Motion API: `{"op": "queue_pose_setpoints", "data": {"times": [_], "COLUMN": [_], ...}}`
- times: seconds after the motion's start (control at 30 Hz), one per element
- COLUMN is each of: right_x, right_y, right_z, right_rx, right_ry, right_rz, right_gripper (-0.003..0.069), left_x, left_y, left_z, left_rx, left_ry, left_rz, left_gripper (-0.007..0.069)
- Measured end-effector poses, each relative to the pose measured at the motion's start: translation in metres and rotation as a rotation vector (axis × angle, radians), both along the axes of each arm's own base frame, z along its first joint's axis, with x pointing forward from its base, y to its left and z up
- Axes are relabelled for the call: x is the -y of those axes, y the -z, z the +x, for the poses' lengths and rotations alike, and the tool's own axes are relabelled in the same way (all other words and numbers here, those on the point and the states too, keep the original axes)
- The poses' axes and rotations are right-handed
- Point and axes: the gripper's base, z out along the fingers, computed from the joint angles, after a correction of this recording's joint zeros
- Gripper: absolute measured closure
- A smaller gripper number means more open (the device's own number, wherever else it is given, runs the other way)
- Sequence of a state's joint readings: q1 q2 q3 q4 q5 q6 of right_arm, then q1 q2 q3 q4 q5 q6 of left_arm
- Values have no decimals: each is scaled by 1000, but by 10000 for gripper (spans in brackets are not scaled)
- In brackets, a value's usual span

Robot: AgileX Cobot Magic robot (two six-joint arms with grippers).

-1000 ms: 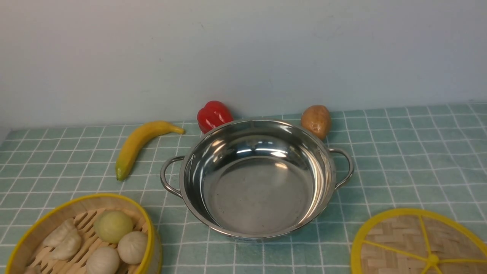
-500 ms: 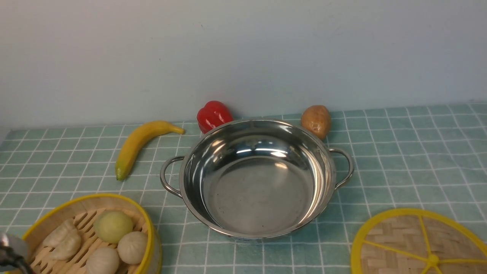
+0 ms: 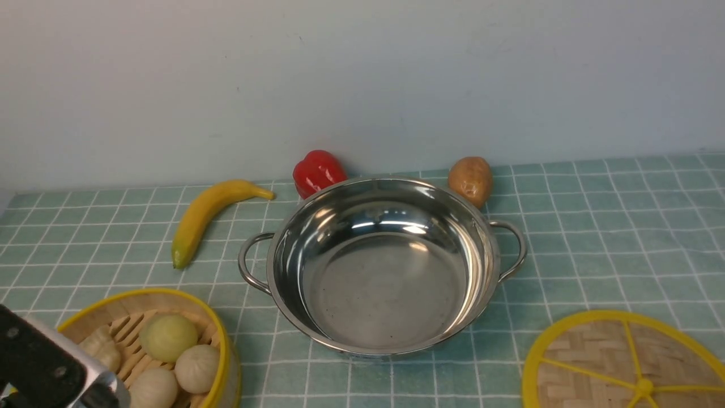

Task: Place the steamer in the pot on the blue tablecloth, and put the lid on the steamer.
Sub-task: 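Grasp the rim of the steamer basket holding the buns with the left gripper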

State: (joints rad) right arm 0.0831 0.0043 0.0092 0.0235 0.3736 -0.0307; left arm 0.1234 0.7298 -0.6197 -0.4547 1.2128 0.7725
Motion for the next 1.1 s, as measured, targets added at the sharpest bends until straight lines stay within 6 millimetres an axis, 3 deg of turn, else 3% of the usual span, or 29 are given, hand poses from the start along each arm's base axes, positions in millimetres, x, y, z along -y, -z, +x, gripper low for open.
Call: {"op": "queue_pose_setpoints", "data": {"times": [0.3, 0.53, 0.67, 1.1], "right_x": [0, 0, 0, 0], "right_y": [0, 0, 0, 0], "right_z": [0, 0, 0, 0], "right_rx": [0, 0, 0, 0], "right_ry": [0, 0, 0, 0], "right_rz": [0, 0, 0, 0], "right_gripper": [417, 417, 417, 417], "left_x": [4, 2, 4, 15], "left_y": [12, 40, 46, 71], "left_z": [20, 36, 46, 75], "left_rx": [-127, -339, -318, -302], "left_ry": [34, 18, 8, 38], "left_rz": [-60, 163, 242, 240], "left_gripper": [153, 153, 153, 153]}}
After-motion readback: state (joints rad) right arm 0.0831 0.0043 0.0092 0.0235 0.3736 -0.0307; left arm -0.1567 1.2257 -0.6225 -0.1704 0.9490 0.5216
